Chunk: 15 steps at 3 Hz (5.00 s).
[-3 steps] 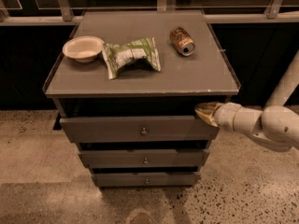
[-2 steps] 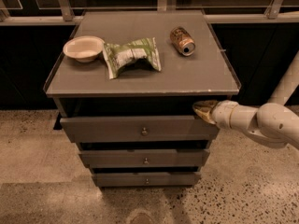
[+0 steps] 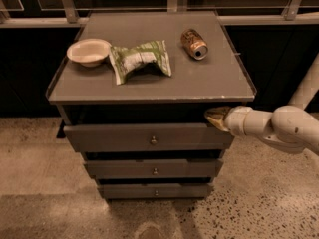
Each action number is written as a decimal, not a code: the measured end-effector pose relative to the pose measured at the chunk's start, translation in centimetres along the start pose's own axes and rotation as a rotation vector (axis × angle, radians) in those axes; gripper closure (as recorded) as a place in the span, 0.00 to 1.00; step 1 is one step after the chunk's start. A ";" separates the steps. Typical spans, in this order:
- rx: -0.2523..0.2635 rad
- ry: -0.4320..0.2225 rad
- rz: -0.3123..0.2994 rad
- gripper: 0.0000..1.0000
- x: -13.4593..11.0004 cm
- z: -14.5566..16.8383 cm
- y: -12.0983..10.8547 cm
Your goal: Open top drawer
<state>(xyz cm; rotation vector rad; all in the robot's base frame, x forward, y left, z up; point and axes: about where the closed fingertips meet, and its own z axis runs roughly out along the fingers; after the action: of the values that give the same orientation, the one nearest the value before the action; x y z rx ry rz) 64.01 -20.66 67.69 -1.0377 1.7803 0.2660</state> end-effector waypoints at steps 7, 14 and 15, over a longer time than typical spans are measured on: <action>-0.118 0.055 -0.017 1.00 -0.7 -0.7 2.4; -0.358 0.096 -0.089 1.00 -1.1 -3.7 11.2; -0.358 0.096 -0.089 1.00 -1.1 -3.7 11.2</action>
Offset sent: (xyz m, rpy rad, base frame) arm -0.0882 -0.0036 -0.0409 -0.3132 0.4186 0.3372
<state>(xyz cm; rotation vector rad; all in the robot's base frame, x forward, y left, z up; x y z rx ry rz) 53.32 -15.51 67.23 -1.3993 1.8055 0.4992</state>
